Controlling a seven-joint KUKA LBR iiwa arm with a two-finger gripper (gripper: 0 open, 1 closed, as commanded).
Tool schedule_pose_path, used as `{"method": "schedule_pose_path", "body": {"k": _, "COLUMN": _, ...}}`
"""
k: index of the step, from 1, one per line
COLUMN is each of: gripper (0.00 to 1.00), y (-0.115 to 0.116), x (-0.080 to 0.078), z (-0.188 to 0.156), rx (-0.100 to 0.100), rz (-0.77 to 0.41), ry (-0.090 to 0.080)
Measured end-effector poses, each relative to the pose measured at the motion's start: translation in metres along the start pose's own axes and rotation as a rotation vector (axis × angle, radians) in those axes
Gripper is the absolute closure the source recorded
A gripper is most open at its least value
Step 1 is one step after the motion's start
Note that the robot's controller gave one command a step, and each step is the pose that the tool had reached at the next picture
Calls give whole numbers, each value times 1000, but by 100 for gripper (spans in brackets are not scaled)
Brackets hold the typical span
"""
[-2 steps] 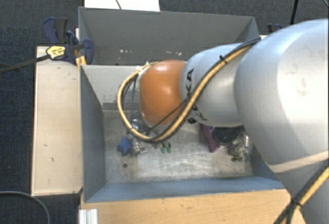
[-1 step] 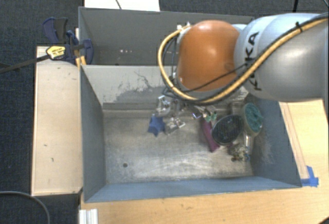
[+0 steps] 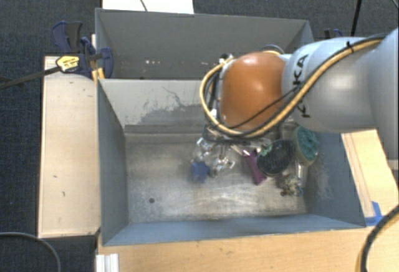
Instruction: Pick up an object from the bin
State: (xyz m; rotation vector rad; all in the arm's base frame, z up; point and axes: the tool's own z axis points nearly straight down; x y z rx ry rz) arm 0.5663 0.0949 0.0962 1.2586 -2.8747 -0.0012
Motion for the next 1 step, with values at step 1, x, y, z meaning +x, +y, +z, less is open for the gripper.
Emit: {"method": "schedule_pose_path", "body": {"k": 1, "gripper": 100, "y": 11, "x": 8, "z": -119, "rx": 8, "rz": -17, "ry": -12}}
